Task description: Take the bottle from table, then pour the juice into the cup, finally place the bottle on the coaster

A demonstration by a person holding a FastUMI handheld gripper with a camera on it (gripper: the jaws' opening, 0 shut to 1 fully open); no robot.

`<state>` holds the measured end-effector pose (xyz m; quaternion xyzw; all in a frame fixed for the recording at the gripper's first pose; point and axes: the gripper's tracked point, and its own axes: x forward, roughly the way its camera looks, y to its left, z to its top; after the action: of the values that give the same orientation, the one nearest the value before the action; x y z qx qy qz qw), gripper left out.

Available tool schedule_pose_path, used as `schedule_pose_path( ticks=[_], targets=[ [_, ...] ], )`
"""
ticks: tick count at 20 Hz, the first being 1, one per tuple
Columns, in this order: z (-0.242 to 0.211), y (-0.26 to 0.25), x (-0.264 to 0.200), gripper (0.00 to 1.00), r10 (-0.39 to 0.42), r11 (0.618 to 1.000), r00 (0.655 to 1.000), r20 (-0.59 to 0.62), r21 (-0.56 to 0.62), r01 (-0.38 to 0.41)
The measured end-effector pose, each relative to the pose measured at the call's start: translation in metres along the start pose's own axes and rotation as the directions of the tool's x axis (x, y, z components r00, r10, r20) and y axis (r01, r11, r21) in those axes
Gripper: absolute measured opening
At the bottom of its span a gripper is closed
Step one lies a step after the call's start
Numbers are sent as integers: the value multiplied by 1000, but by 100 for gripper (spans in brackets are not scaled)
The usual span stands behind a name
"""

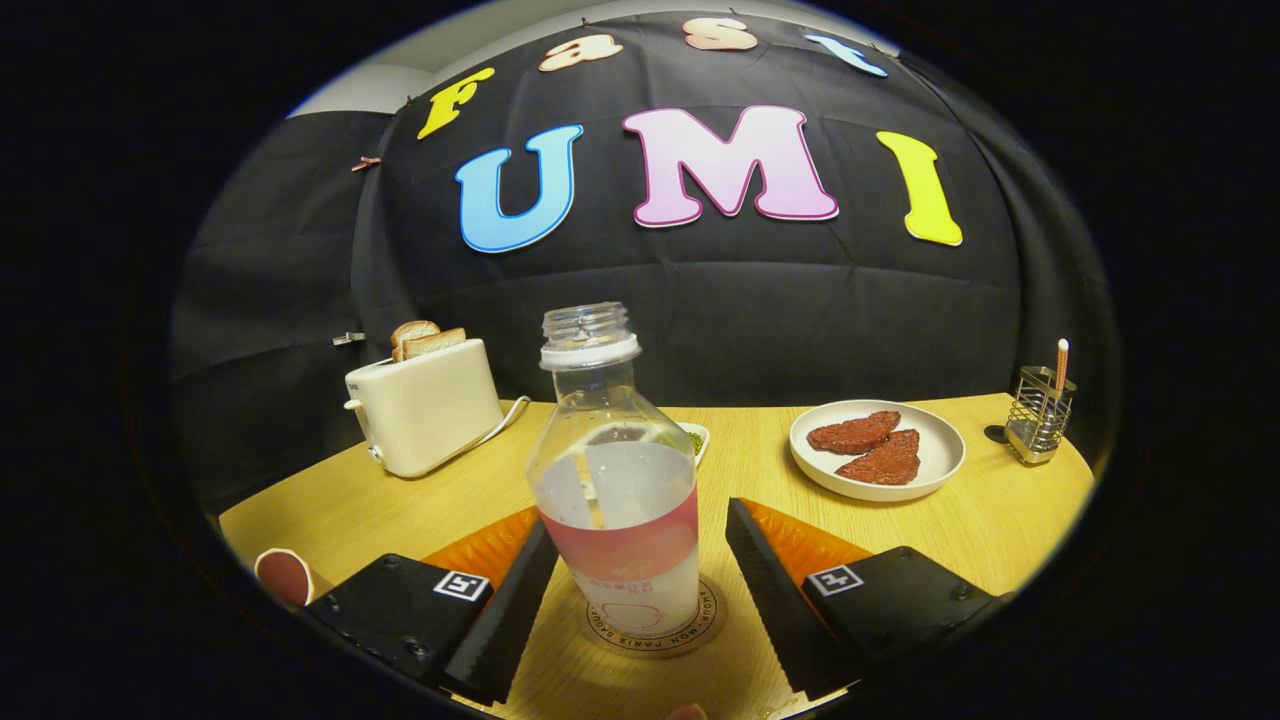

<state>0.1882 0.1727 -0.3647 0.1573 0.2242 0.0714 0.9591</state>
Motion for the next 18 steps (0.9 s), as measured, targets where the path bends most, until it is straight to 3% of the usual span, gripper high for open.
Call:
schedule_pose_path(
  ticks=[9,18],
  targets=[
    [16,15,-41,98,40,999,999,5,22,-40],
    [58,20,-136,98,56,998,998,17,-23,-56]
  ],
)
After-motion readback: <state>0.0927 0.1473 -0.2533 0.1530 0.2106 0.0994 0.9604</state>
